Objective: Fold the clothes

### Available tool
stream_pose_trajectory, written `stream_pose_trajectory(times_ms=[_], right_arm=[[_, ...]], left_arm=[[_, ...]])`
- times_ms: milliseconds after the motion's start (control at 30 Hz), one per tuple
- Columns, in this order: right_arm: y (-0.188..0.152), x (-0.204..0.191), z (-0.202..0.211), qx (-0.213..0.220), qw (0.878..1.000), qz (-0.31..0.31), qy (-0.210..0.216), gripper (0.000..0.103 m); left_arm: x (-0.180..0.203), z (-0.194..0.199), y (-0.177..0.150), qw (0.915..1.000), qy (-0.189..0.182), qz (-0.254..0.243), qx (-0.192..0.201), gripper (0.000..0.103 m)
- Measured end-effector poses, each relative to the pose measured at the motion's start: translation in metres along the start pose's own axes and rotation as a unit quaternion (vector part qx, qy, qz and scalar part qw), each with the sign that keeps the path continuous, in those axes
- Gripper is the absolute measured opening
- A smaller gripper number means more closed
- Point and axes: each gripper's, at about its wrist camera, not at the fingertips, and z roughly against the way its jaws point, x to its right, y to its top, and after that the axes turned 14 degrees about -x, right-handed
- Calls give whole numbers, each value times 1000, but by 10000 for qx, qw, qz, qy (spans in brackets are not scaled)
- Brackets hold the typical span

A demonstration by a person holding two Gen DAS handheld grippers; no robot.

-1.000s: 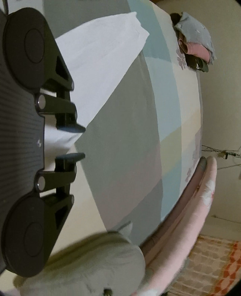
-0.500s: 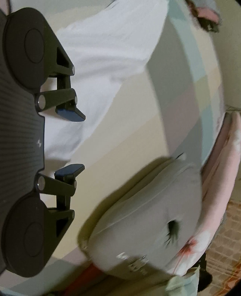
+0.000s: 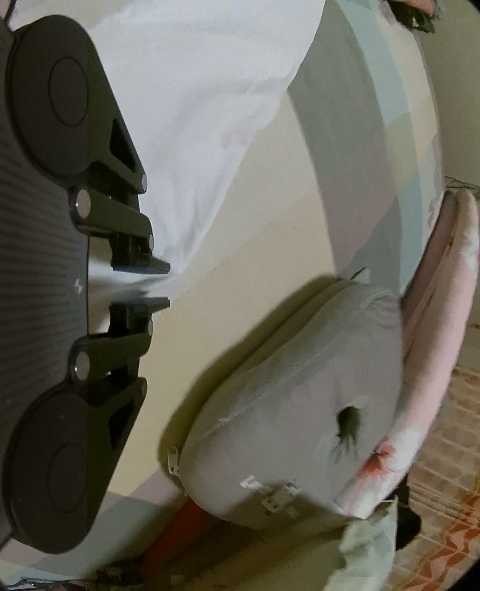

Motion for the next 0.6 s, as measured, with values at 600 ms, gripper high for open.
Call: stream_pose_trajectory(times_ms=[600], right_arm=[[-83, -59, 140, 381, 9988, 39, -289, 70]], left_arm=[[-190, 42, -5, 9806, 581, 1874, -10, 94]])
